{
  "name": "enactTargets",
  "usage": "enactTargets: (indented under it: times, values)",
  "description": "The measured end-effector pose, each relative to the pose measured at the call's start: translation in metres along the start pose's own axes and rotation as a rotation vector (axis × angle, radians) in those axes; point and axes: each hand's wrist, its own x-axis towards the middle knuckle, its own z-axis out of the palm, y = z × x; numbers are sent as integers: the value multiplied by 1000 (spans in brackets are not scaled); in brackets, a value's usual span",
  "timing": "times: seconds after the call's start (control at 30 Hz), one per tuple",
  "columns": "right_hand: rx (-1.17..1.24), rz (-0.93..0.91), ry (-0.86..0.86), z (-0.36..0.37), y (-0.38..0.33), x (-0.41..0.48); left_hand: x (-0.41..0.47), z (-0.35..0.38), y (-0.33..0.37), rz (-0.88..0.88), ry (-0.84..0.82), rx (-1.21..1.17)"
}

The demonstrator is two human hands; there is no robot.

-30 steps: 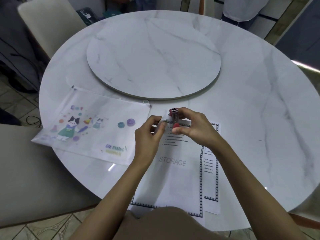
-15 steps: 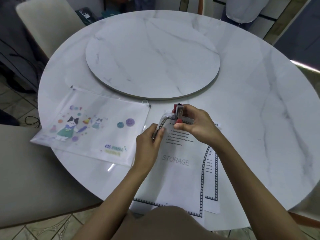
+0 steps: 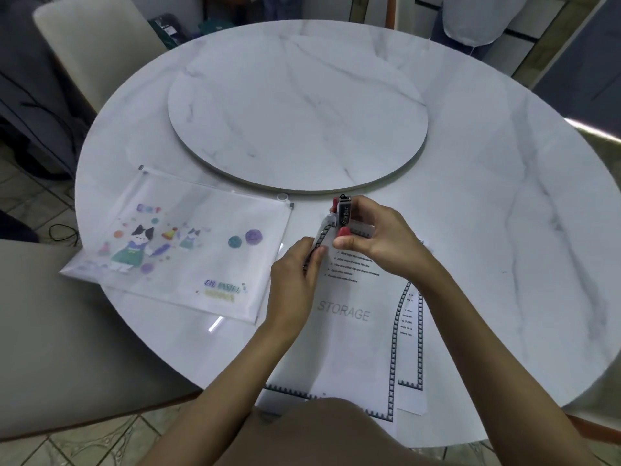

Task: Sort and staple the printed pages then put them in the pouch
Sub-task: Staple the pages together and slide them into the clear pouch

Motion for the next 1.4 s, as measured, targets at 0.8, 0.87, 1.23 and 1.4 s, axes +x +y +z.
enactTargets:
  times: [0.8,0.87,1.23,1.4]
  values:
    - [133,-39,-27,-14,-4,-5,-2,1,1,-56,26,-49]
    - [129,-26,-49,-16,-4,-4,-1,1,2,-62,30,-46]
    - [116,-40,13,-17,4,-6,2,1,0,-93,19,-59]
    - [115,-33,49,-24,10,-7,2,0,0,-83,39,-46]
